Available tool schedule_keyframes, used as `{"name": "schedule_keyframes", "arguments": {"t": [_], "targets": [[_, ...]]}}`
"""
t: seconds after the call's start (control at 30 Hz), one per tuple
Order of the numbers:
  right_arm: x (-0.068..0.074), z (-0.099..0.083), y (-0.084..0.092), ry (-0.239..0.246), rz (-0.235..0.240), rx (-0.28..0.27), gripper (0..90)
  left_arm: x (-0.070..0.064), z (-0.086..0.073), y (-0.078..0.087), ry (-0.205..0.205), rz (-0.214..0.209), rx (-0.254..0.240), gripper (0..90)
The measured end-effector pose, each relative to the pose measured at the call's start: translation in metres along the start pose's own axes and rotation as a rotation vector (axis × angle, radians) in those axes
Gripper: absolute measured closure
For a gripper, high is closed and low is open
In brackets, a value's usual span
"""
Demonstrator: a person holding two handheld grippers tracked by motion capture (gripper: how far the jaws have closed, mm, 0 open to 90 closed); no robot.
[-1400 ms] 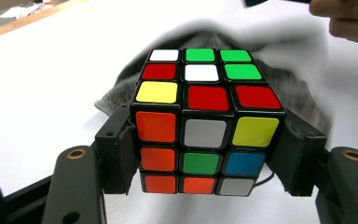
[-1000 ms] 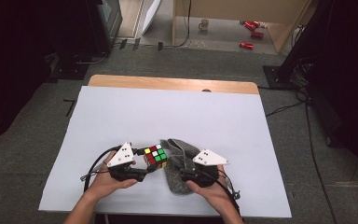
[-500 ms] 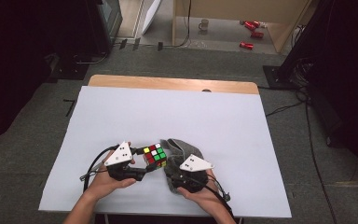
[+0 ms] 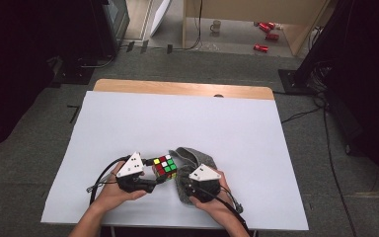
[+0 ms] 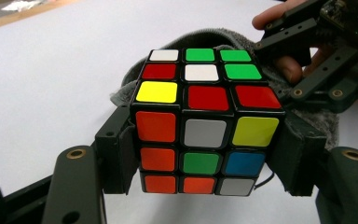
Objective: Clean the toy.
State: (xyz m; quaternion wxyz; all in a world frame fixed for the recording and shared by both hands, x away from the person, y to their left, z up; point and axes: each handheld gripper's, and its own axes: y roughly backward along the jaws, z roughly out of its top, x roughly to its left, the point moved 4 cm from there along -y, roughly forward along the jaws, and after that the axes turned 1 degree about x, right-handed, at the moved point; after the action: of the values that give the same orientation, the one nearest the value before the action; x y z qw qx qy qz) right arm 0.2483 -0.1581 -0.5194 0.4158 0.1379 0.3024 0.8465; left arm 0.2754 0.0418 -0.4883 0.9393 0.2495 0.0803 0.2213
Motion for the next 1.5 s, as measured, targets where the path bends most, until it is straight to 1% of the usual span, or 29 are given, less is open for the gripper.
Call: {"name": "schedule_keyframes", "arguments": {"t": [0.1,0.17,0.2,0.23,0.3,0.33,0.37,0.4,0.47,0.5,0.53,0.6,0.67,0.7,0.77,0.8,0.83,0.93,1.0,1.07,1.17,1.2,1.23,1.3,1.33,1.37,1.4,1.47,1.5], "targets": [[-0.001,0.0,0.0,0.002,-0.016,0.001,50.3,-0.001,0.0,-0.001,-0.001,-0.004,0.001,34.3],[-0.001,0.001,0.001,0.002,-0.01,-0.008,49.9,-0.002,0.001,-0.001,0.003,-0.012,-0.005,34.3],[0.001,0.004,0.007,0.009,0.016,-0.044,48.4,-0.003,0.002,0.0,0.009,-0.022,-0.015,34.3],[0.001,0.004,0.007,0.009,0.016,-0.044,48.4,-0.003,0.002,0.0,0.009,-0.022,-0.015,34.3],[0.005,0.008,0.013,0.023,0.066,-0.091,47.9,-0.003,0.005,0.002,0.019,-0.035,-0.028,34.3],[0.009,0.009,0.015,0.041,0.083,-0.099,48.5,-0.002,0.007,0.005,0.034,-0.047,-0.044,34.3],[0.009,0.009,0.015,0.041,0.083,-0.099,48.5,-0.002,0.007,0.005,0.034,-0.047,-0.044,34.3],[0.011,0.008,0.012,0.043,0.08,-0.081,52.1,-0.003,0.009,0.006,0.05,-0.07,-0.054,34.3],[0.015,0.008,0.01,0.039,0.097,-0.076,58.3,-0.003,0.009,0.006,0.054,-0.079,-0.055,34.3],[0.015,0.008,0.01,0.039,0.097,-0.076,58.3,-0.004,0.009,0.006,0.056,-0.087,-0.053,34.3],[0.018,0.009,0.01,0.047,0.126,-0.084,62.7,-0.005,0.009,0.004,0.058,-0.093,-0.048,34.3],[0.021,0.009,0.011,0.059,0.137,-0.086,65.7,-0.005,0.009,0.003,0.069,-0.1,-0.044,34.2],[0.022,0.009,0.011,0.066,0.138,-0.087,66.8,-0.004,0.008,0.002,0.076,-0.106,-0.037,34.2],[0.021,0.007,0.01,0.071,0.151,-0.081,68.6,-0.003,0.005,0.001,0.09,-0.121,-0.023,34.1],[0.021,0.006,0.01,0.071,0.156,-0.081,69.7,-0.003,0.004,0.0,0.099,-0.127,-0.019,34.2],[0.021,0.004,0.01,0.073,0.16,-0.074,71.4,-0.002,0.002,-0.002,0.114,-0.137,-0.007,34.2],[0.021,0.004,0.01,0.073,0.16,-0.074,71.4,-0.002,0.002,-0.002,0.114,-0.137,-0.007,34.1],[0.021,0.001,0.009,0.084,0.155,-0.063,71.7,0.0,-0.003,-0.006,0.144,-0.165,0.003,34.1],[0.02,0.001,0.009,0.087,0.152,-0.061,71.4,0.0,-0.005,-0.007,0.141,-0.165,0.004,34.1],[0.019,-0.001,0.008,0.089,0.15,-0.053,69.4,-0.001,-0.006,-0.008,0.121,-0.151,0.002,34.1],[0.019,-0.001,0.007,0.098,0.152,-0.05,69.3,0.001,-0.007,-0.009,0.123,-0.142,0.012,34.2],[0.02,-0.002,0.007,0.109,0.152,-0.051,69.4,0.002,-0.008,-0.009,0.141,-0.154,0.02,34.1],[0.021,-0.002,0.007,0.111,0.151,-0.048,69.4,0.002,-0.008,-0.009,0.141,-0.154,0.02,34.1],[0.021,-0.002,0.006,0.116,0.15,-0.046,69.3,0.003,-0.01,-0.01,0.153,-0.159,0.035,33.9],[0.021,-0.003,0.005,0.118,0.145,-0.038,68.7,0.005,-0.013,-0.013,0.148,-0.133,0.069,33.7],[0.021,-0.003,0.005,0.118,0.145,-0.038,68.7,0.005,-0.013,-0.013,0.148,-0.133,0.069,33.3],[0.021,-0.002,0.006,0.105,0.159,-0.055,68.5,0.002,-0.018,-0.018,0.128,-0.123,0.109,30.8],[0.021,-0.001,0.007,0.101,0.158,-0.059,68.5,0.001,-0.018,-0.019,0.116,-0.128,0.117,29.5],[0.02,-0.001,0.006,0.098,0.156,-0.058,68.4,-0.001,-0.018,-0.02,0.104,-0.115,0.115,28.7]]}}
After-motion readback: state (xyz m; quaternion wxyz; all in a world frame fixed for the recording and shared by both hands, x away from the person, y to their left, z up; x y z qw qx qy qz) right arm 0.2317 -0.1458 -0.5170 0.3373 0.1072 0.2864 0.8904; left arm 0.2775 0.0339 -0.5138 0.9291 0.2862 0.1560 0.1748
